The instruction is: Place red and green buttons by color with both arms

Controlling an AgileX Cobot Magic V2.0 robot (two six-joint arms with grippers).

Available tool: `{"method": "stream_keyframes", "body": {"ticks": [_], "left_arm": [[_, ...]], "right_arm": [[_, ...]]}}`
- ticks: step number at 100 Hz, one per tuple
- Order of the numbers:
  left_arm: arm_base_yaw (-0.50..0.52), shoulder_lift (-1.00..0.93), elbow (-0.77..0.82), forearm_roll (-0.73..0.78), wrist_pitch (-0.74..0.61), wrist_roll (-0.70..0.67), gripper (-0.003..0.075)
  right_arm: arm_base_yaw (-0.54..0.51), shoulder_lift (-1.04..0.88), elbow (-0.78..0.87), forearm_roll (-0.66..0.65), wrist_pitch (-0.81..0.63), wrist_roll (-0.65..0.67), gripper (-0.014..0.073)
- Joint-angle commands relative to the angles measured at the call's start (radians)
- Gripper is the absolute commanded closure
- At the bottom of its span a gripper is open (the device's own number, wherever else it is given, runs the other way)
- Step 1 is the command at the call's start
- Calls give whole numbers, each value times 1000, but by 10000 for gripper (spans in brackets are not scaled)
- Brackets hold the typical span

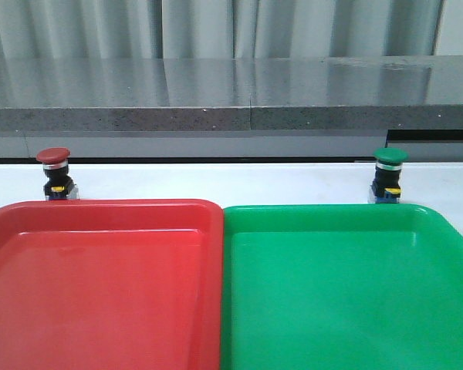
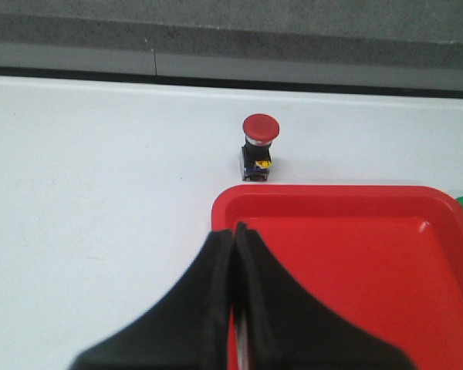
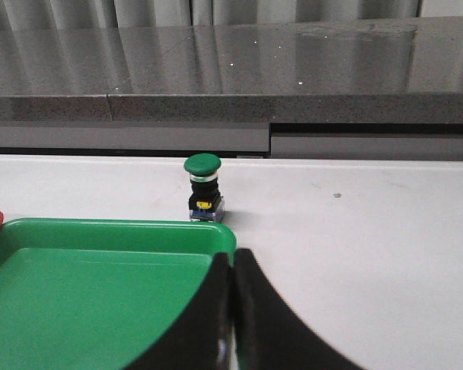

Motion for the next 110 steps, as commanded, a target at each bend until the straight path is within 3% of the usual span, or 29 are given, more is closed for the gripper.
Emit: {"method": "stream_keyframes", "body": {"ticks": [1, 31, 38, 48, 60, 66, 70, 78, 110], "left_arm": [[1, 62, -56, -14, -36, -5, 739], [1, 142, -60, -14, -21, -5, 738], [1, 142, -60, -21, -19, -5, 702], [1, 140, -60, -21, -19, -3, 541], [1, 140, -60, -21, -19, -3, 196], [1, 140, -60, -21, -29, -3, 69], [1, 140, -60, -21, -34, -3, 31], [1, 142, -60, -31, -39, -3, 23], [-32, 291, -187, -61, -45, -1, 117]], "right_arm": [[-6, -20, -15, -2, -80, -11, 704], [-6, -20, -15, -2, -80, -11, 704], [-6, -20, -15, -2, -80, -11, 704], [-6, -20, -15, -2, -80, -11, 704], [-6, -20, -15, -2, -80, -11, 704], [-6, -20, -15, -2, -80, -11, 704], [-6, -20, -15, -2, -80, -11, 704], [-6, -20, -15, -2, -80, -11, 704], [-6, -20, -15, -2, -80, -11, 704]]}}
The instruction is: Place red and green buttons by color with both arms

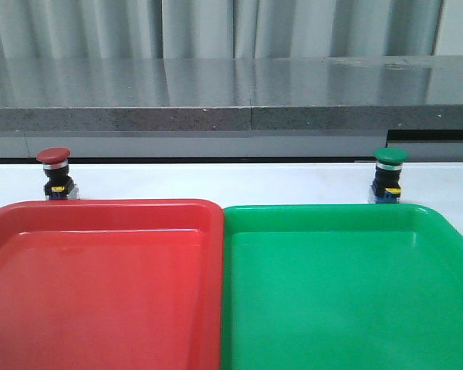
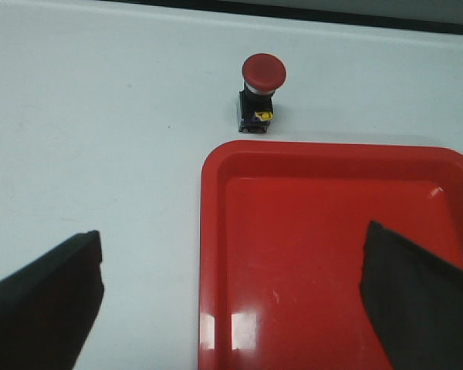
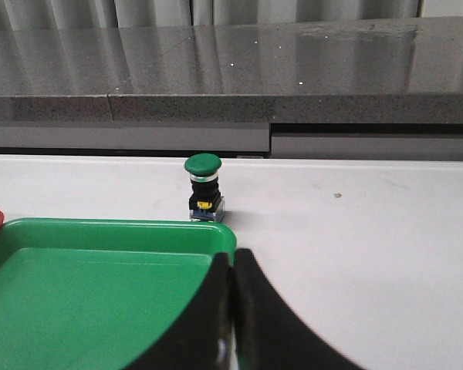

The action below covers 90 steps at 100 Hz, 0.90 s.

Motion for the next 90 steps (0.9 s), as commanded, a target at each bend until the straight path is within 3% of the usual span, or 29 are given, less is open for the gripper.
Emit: {"method": "stream_keyframes", "body": {"ticks": [1, 23, 50, 90], "left_arm": [[-29, 54, -84, -14, -73, -1, 118], [-104, 275, -250, 15, -105, -1, 121], [-104, 591, -451, 54, -106, -1, 121], [-104, 854, -623, 85, -106, -5, 122]], "right_arm": [[-6, -20, -15, -2, -80, -11, 704], [-6, -20, -15, -2, -80, -11, 704], [-6, -20, -15, -2, -80, -11, 704], [-6, -20, -15, -2, -80, -11, 704]]}}
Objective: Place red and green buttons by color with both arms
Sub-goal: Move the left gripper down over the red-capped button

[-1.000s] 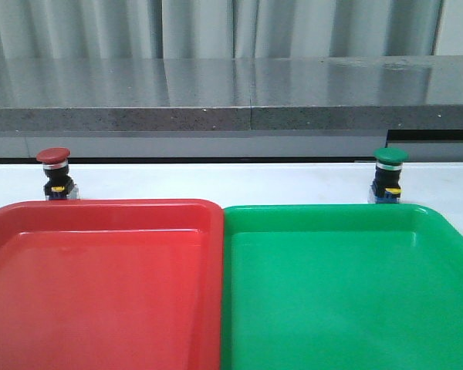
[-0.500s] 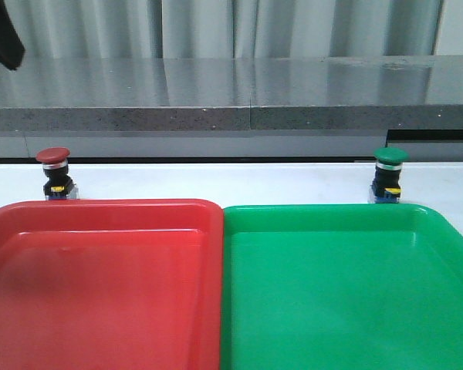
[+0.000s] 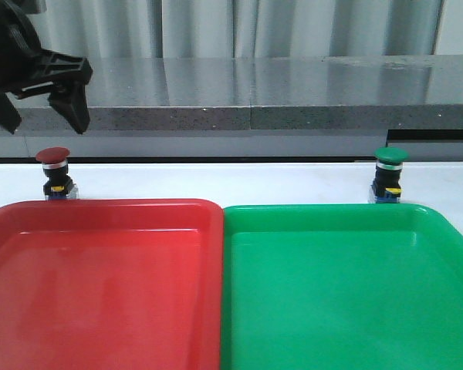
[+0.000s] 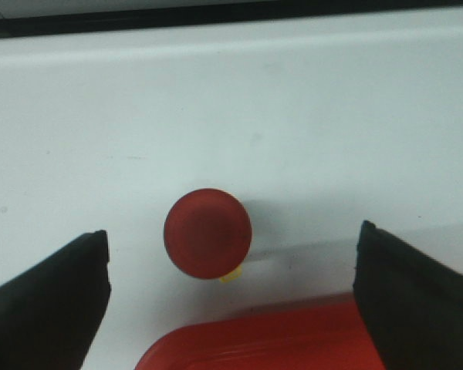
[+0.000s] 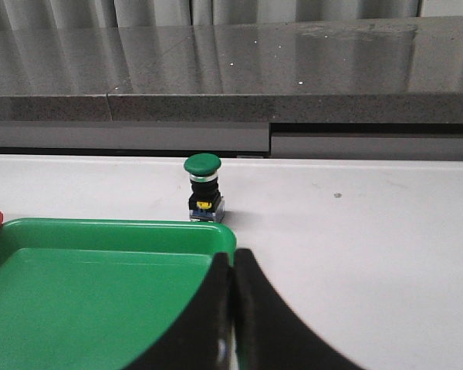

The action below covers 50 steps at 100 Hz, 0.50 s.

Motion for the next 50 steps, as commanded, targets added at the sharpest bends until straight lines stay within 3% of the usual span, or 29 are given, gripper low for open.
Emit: {"method": "stream_keyframes", "body": {"ticks": [1, 50], "left_arm": [[-6, -9, -58, 16, -51, -5, 122], [9, 100, -96, 28, -58, -29, 122]], "right_arm": [[-6, -20, -15, -2, -80, -11, 704], [-6, -20, -15, -2, -80, -11, 704]]}}
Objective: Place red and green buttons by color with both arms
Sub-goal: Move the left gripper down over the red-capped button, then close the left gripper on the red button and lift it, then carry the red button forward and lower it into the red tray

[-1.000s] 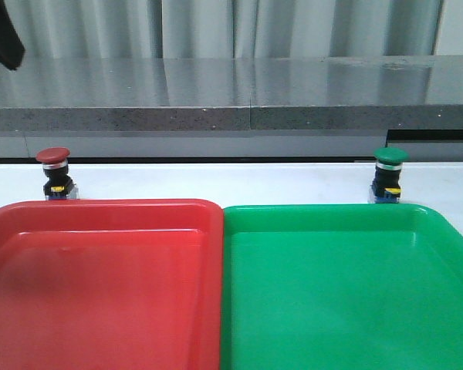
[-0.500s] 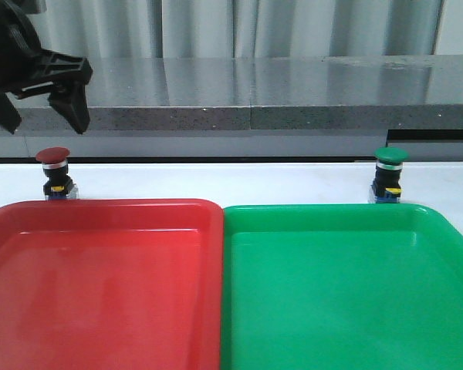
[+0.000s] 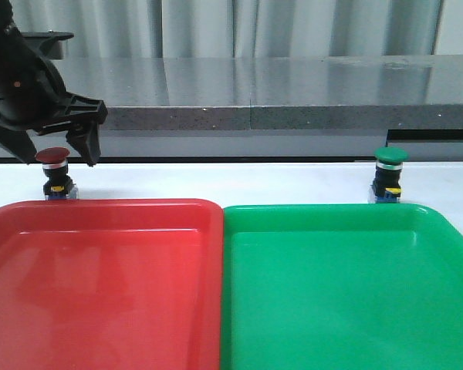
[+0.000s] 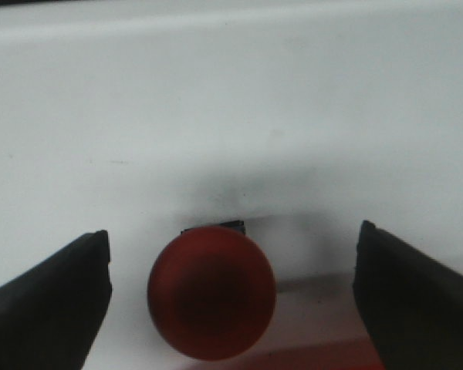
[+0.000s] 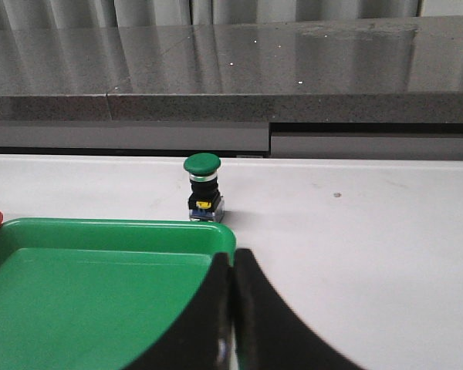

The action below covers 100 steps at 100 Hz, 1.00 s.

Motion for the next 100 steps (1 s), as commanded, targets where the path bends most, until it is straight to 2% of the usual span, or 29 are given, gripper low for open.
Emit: {"method": "stream_keyframes", "body": {"ticks": [1, 15, 37, 49, 80, 100], "left_arm": [[9, -46, -30, 2, -45, -15, 123], [9, -46, -30, 2, -45, -15, 187], [9, -46, -30, 2, -41, -15, 445], [9, -49, -30, 2, -41, -15, 533], [-2, -149, -30, -59, 13, -17, 545], [-47, -243, 13, -79, 13, -54, 545]], "right_arm": [[-6, -20, -15, -2, -80, -11, 704], [-6, -20, -15, -2, -80, -11, 704], [-6, -20, -15, -2, -80, -11, 704], [-6, -20, -15, -2, -80, -11, 704], [-6, -20, -15, -2, -80, -11, 704], [-6, -20, -15, -2, -80, -11, 704]]}}
